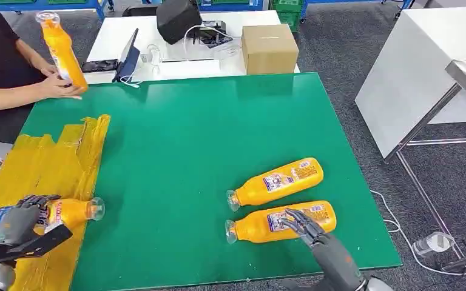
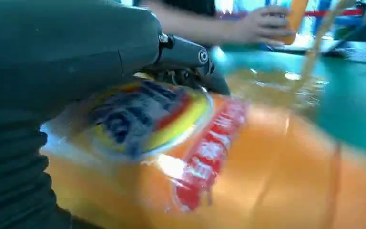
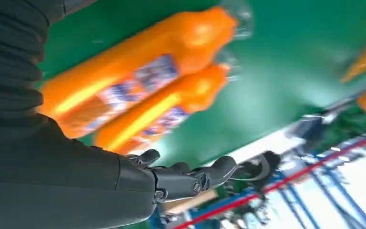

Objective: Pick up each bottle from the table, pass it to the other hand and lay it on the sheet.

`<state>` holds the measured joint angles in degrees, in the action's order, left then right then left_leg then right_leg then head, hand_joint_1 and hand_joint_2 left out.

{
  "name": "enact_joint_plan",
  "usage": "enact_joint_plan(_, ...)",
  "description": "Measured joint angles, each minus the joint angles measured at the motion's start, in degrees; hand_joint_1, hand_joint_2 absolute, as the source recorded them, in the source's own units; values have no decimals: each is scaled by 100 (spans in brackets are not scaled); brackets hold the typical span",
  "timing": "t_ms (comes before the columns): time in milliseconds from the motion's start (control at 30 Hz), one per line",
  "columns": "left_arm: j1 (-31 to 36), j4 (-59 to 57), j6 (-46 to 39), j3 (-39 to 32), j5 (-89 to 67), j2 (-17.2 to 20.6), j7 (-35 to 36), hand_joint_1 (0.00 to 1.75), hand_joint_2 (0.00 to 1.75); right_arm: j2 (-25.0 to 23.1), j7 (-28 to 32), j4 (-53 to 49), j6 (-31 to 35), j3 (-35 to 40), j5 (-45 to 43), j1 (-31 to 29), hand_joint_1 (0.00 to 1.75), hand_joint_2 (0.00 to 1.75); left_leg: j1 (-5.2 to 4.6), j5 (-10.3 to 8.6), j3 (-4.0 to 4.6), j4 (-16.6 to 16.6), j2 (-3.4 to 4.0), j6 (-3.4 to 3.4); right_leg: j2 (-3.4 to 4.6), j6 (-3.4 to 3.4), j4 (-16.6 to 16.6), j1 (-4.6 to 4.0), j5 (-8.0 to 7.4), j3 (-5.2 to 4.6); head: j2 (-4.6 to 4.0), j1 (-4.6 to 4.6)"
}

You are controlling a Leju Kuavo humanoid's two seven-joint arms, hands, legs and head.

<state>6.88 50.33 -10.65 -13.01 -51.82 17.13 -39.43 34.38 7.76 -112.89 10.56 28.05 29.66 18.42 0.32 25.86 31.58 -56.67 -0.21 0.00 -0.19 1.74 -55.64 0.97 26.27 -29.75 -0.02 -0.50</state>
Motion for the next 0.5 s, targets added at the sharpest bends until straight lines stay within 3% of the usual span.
enact_joint_plan(100, -184, 259, 285, 265, 639, 22, -77, 0, 0, 171, -35, -57, -235, -395, -66, 171, 0, 175, -3, -2, -14, 0, -14, 4, -10, 12, 2, 3, 12, -33, 0, 0)
enact_joint_plan(500, -953, 1764, 1513, 1235, 2438, 94, -112, 0, 0, 669, -715, -210, -742, -1618, -40, 941, 0, 175, -21, 2, -29, -4, -28, 26, -19, 38, 2, 23, 20, 38, 0, 0)
